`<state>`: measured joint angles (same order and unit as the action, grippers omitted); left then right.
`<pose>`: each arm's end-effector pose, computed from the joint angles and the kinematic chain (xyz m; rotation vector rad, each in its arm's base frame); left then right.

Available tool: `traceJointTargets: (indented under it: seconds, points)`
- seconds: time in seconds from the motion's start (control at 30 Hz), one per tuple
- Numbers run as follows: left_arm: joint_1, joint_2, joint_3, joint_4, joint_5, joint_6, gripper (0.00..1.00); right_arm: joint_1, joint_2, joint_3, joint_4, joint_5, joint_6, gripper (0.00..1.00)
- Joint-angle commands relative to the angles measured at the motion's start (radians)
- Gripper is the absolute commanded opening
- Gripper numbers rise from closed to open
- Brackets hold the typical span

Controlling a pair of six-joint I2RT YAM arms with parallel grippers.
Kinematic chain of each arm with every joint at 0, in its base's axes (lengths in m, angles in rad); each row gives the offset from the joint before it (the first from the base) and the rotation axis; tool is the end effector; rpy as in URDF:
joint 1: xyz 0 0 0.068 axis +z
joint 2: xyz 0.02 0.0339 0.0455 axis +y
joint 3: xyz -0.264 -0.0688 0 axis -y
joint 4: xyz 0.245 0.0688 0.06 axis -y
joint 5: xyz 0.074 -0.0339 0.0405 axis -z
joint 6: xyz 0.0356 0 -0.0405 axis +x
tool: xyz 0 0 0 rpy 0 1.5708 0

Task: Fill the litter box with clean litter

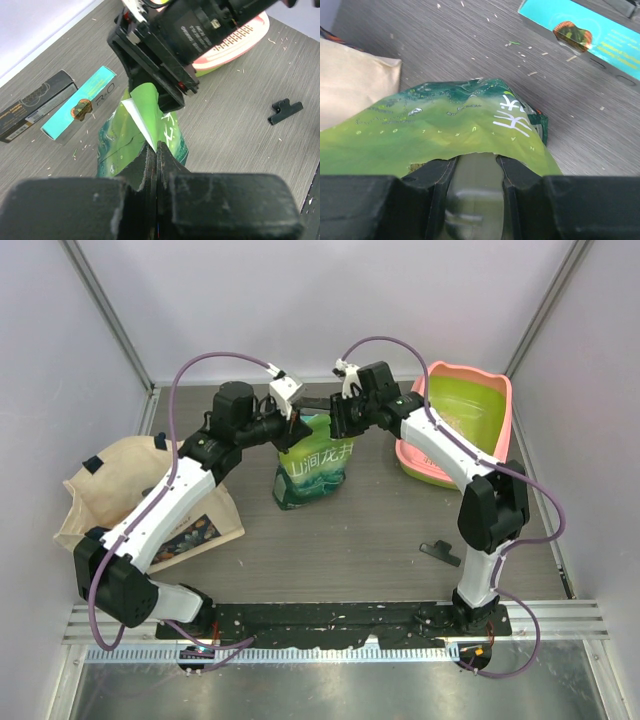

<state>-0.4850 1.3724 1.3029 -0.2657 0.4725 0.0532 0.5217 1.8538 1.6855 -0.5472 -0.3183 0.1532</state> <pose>0.2723 -0.1618 0.3804 0.8223 1.7534 -0.7395 0.3644 0.2223 0.3144 -0.5970 2.2691 0.7075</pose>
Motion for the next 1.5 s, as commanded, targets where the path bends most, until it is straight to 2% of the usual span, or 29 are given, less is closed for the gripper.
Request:
traceJointTargets:
  seconds: [0.0, 0.3, 0.5, 0.8, 1.1, 1.47]
  points:
    - [-0.021, -0.053, 0.022, 0.149, 0.058, 0.008, 0.00, 0.015, 0.116, -0.095, -0.073, -0.344, 0.212, 0.01]
    - [-0.021, -0.058, 0.029, 0.122, 0.048, 0.007, 0.00, -0.069, 0.120, -0.099, 0.134, -0.537, 0.449, 0.01]
    - [-0.021, -0.058, 0.058, 0.054, 0.028, 0.065, 0.00, -0.103, 0.114, -0.115, 0.276, -0.663, 0.612, 0.01]
    - [-0.021, -0.068, 0.111, -0.082, 0.028, 0.171, 0.00, -0.206, 0.078, -0.150, 0.300, -0.738, 0.663, 0.01]
    - [-0.021, -0.111, 0.087, -0.161, 0.003, 0.275, 0.00, -0.270, 0.033, -0.162, 0.354, -0.769, 0.686, 0.01]
    - [-0.021, -0.110, 0.071, -0.115, 0.011, 0.318, 0.00, -0.351, 0.042, -0.139, 0.355, -0.821, 0.652, 0.01]
